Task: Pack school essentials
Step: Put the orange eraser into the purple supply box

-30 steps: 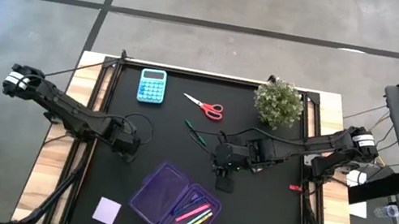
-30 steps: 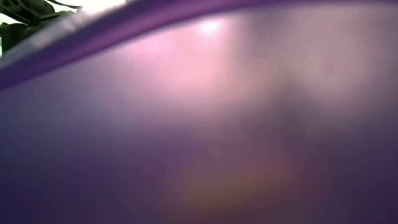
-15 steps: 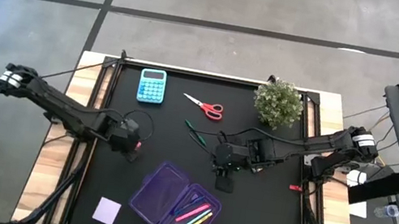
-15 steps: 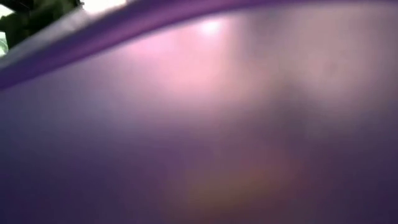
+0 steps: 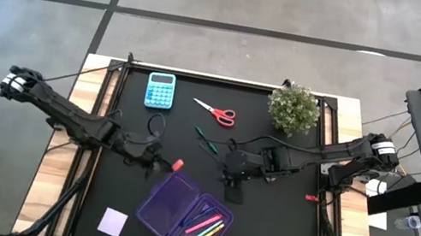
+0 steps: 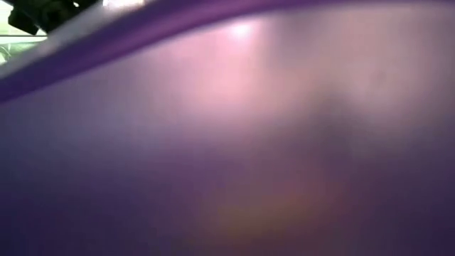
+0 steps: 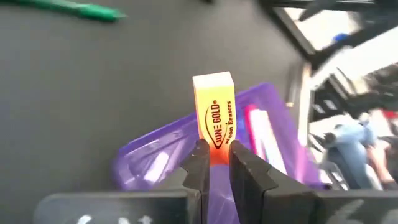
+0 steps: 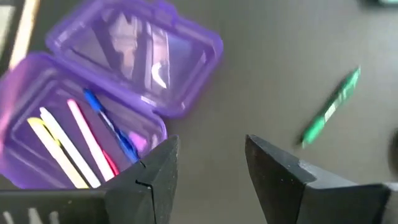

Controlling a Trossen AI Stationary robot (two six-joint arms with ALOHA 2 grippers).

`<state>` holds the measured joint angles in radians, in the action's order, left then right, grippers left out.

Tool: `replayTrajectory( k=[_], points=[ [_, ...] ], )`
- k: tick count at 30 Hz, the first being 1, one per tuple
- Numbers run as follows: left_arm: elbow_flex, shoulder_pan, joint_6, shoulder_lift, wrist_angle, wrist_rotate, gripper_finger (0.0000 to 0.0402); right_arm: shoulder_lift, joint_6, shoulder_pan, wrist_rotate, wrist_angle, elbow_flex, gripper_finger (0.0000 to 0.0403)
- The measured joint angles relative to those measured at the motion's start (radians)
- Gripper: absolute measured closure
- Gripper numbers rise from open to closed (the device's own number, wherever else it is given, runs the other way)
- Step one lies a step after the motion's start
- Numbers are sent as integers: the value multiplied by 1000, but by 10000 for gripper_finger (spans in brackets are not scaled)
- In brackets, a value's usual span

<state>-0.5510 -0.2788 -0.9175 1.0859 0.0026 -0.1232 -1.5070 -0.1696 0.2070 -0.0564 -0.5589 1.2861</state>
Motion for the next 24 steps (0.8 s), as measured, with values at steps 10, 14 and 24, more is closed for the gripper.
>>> replayTrajectory(
  k=[10, 14, 24],
  points=[
    [-91, -106, 68, 143, 268, 94, 374, 0, 284, 61, 2, 290, 0, 250],
    [-122, -111, 63, 184, 304, 91, 374, 0, 381, 86, 1, 343, 0, 248],
    [-137, -108, 67, 255, 498, 89, 373, -23, 440, 110, 2, 432, 0, 248]
  ],
)
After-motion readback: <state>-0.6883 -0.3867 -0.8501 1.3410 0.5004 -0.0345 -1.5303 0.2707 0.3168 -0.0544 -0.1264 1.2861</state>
